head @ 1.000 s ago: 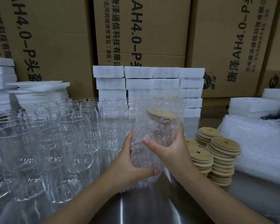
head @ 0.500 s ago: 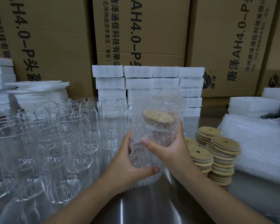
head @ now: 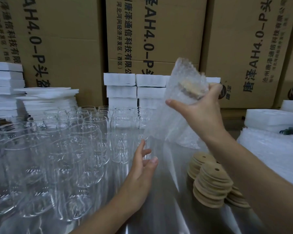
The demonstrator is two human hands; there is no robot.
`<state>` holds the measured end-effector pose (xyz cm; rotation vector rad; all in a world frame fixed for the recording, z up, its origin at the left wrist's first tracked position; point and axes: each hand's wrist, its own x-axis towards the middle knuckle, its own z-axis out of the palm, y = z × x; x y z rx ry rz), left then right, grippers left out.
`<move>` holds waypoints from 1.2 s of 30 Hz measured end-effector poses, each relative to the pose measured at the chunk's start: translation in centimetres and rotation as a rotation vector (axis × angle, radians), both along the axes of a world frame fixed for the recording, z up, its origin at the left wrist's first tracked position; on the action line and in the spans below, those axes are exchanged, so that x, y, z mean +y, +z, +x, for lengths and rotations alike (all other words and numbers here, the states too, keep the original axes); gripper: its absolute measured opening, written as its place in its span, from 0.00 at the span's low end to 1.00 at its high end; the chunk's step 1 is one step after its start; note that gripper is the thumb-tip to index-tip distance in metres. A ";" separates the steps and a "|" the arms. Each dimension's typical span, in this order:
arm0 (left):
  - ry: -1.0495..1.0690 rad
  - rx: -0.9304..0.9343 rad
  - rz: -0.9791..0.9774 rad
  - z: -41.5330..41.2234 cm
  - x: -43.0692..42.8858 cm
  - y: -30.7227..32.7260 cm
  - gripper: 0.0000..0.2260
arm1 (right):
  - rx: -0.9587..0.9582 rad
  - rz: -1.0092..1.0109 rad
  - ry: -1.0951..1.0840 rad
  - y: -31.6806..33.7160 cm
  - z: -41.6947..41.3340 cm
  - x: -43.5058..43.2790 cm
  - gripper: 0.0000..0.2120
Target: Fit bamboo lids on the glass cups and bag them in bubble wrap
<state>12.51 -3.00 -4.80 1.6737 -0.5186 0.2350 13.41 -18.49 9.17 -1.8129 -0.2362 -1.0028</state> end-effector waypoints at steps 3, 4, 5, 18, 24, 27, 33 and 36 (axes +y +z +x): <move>-0.075 0.033 0.106 -0.2 0.1 -0.3 0.28 | 0.049 -0.252 -0.315 1.2 2.8 -1.0 0.38; -0.099 0.039 0.149 -0.3 0.2 -0.4 0.25 | 0.098 -0.314 -0.368 1.1 3.7 -1.3 0.39; -0.117 0.035 0.200 -0.4 0.2 -0.4 0.24 | 0.151 -0.366 -0.389 0.7 4.6 -1.4 0.39; -0.138 -0.133 0.595 0.1 1.3 -0.5 0.16 | 0.457 -0.425 -0.374 -5.0 12.2 0.5 0.31; -0.112 -0.180 0.673 0.2 1.4 -0.5 0.16 | 0.519 -0.502 -0.344 -5.0 12.9 1.3 0.22; -0.115 -0.199 0.683 0.1 1.5 -0.4 0.16 | 0.683 -0.633 -0.324 -5.0 12.7 1.0 0.26; -0.126 -0.213 0.665 0.2 1.5 -0.3 0.13 | 0.527 -0.541 -0.278 -4.5 10.8 1.5 0.31; -0.120 -0.221 0.645 0.4 1.6 -0.4 0.13 | 0.123 -0.502 -0.296 -3.3 9.4 2.2 0.26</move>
